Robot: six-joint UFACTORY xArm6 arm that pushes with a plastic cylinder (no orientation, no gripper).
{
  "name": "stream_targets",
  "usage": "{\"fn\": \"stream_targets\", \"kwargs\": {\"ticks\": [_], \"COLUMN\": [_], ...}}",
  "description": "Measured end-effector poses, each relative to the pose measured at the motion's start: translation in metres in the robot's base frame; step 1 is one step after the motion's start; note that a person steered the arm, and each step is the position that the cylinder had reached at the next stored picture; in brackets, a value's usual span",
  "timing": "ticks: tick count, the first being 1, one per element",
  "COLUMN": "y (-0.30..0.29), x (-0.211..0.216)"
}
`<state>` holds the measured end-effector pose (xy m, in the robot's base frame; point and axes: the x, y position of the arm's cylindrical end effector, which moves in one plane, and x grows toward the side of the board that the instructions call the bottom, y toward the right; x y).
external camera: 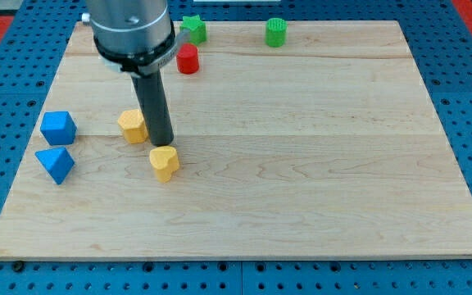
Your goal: Move the yellow hexagon into the red circle
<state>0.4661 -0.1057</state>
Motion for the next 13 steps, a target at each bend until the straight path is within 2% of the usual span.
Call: {"fn": "stream_targets", "kwargs": {"ticks": [1,2,3,4,5,7,10,13], "y": [-0.031,-0.057,-0.054,-0.054,-0.046,-0.011,0.018,0.023], "x": [0.011,-0.003,-0.009,-0.037,-0.056,-0.066,-0.115,-0.123]}}
